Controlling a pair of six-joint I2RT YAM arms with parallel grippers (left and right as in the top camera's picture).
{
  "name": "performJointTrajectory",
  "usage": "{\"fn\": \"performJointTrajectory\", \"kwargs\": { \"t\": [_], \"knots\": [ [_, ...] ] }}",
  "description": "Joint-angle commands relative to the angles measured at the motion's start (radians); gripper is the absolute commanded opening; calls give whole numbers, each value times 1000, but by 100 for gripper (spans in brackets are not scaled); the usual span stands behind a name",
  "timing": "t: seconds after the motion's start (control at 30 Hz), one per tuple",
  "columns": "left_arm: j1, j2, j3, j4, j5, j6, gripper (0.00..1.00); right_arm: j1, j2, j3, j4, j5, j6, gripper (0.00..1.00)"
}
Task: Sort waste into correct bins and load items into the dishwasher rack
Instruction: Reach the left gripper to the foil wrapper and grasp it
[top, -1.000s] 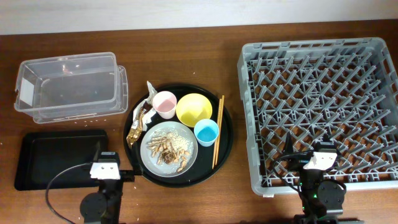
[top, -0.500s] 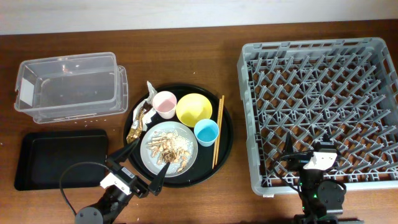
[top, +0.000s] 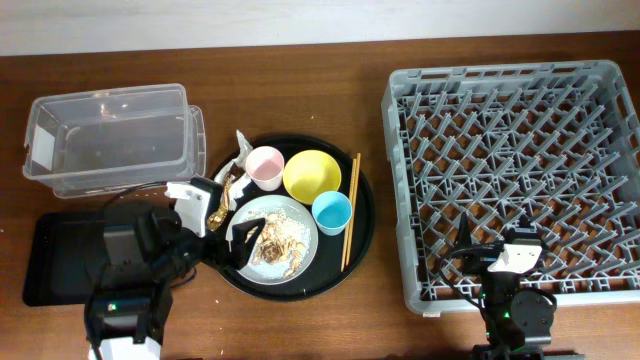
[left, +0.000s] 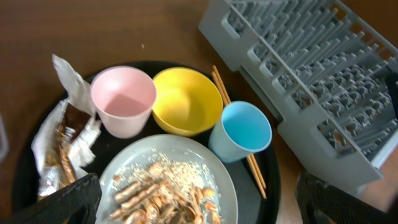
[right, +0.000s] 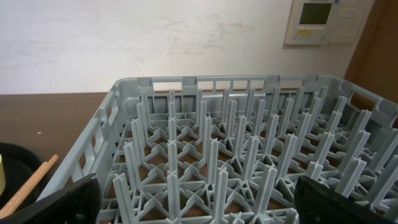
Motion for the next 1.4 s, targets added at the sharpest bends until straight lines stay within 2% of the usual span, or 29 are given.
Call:
{"fn": "performJointTrajectory", "kwargs": {
  "t": [0.0, 0.07, 0.1, 0.23, 0.33, 0.37, 0.4, 0.47, 0.53, 0.57, 0.63, 0.73, 0.8, 1.1, 1.17, 1.37],
  "knots": [
    [2, 85, 108, -96, -16, 17, 99, -7, -6, -7, -4, 9, 2, 99],
    [-15, 259, 341, -342, -217, 21, 99, -7, -6, -7, -4, 9, 2, 99],
    [-25, 334, 431, -394, -258, 20, 99, -7, -6, -7, -4, 9, 2, 99],
    [-24, 461, 467, -390, -250, -28, 99, -7, -6, -7, -4, 9, 2, 99],
    [-24, 546, 466, -372, -326, -29, 99, -7, -6, -7, -4, 9, 2, 99],
    [-24, 576, 466, -373, -350, -29, 90, -7, -6, -7, -4, 9, 2, 99],
    [-24, 610, 466, -369, -359, -29, 72, -7, -6, -7, -4, 9, 2, 99],
    [-25, 660, 466, -335, -367, -29, 56, -7, -6, -7, -4, 9, 2, 99],
    [-31, 702, 466, -304, -404, -29, 47, -7, -6, -7, -4, 9, 2, 99],
    [-40, 715, 466, -296, -459, -29, 45, -7, -6, -7, -4, 9, 2, 99],
    [-61, 737, 466, -264, -558, -29, 45, -7, -6, -7, -4, 9, 2, 99],
    [-106, 771, 465, -227, -594, -29, 45, -7, -6, -7, -4, 9, 2, 99],
    [-140, 801, 464, -205, -699, -72, 45, -7, -6, -7, -4, 9, 2, 99],
    [-150, 895, 464, -117, -705, -71, 44, -7, -6, -7, -4, 9, 2, 99],
    [-150, 908, 464, -109, -702, -75, 37, -7, -6, -7, -4, 9, 2, 99],
    [-150, 919, 462, -91, -701, -95, 37, -7, -6, -7, -4, 9, 2, 99]
  ]
}}
